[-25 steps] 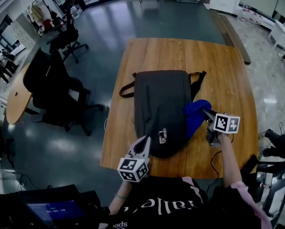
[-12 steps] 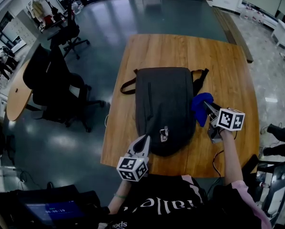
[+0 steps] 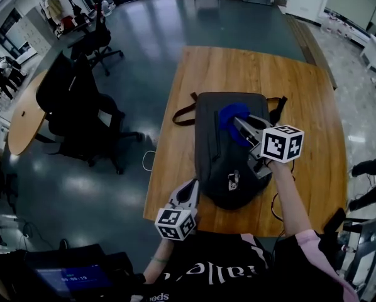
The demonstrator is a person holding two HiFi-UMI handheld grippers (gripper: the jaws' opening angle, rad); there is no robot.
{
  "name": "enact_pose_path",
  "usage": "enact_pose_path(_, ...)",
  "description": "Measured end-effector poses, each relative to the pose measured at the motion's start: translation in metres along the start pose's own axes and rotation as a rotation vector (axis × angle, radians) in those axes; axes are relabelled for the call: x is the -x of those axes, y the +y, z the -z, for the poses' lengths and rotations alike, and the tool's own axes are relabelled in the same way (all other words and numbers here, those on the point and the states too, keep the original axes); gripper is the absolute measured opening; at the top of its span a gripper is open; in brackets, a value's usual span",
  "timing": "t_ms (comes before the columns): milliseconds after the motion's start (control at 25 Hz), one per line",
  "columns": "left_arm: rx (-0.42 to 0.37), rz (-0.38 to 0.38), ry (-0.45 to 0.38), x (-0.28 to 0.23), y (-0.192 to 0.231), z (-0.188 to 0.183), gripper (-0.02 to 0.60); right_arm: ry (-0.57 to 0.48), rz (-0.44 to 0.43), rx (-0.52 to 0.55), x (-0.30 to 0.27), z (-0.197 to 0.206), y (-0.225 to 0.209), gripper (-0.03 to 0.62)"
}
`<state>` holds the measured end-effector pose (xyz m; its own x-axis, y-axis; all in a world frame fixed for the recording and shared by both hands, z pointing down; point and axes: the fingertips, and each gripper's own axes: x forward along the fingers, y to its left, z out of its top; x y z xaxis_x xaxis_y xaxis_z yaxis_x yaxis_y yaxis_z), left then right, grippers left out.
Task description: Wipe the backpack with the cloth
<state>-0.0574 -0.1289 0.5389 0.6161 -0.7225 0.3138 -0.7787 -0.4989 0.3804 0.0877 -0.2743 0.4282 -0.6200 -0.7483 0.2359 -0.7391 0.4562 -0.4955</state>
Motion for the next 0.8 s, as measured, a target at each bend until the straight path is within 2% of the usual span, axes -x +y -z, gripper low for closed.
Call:
enact_pose_path(200, 0.023, -0.016, -0.016, 0.013, 0.047, -0.014, -0.002, 0.064, -0.076, 0.018, -0.092, 0.014, 0.056, 0.055)
enact_pose_path(400, 0.040, -0.025, -0.028, 0.018, 0.068, -0.012, -0.002, 0.151, -0.091, 0.012, -0.145, 0.050, 0.071, 0.055)
enact_pose_path(480, 0.044, -0.026, -0.030, 0.020, 0.069, -0.008, -0.002, 0.171, -0.088, -0.009, -0.152, 0.061, 0.067, 0.055)
enact_pose_path(600, 0.047, -0.020, -0.029, 0.021, 0.068, -0.004, -0.002, 0.204, -0.030, -0.030, -0.151, 0.072, 0.043, 0.055)
enact_pose_path(800, 0.044, 0.003, -0.014, 0.020, 0.059, -0.004, -0.002, 0.186, 0.059, -0.049, -0.121, 0.054, 0.002, 0.055)
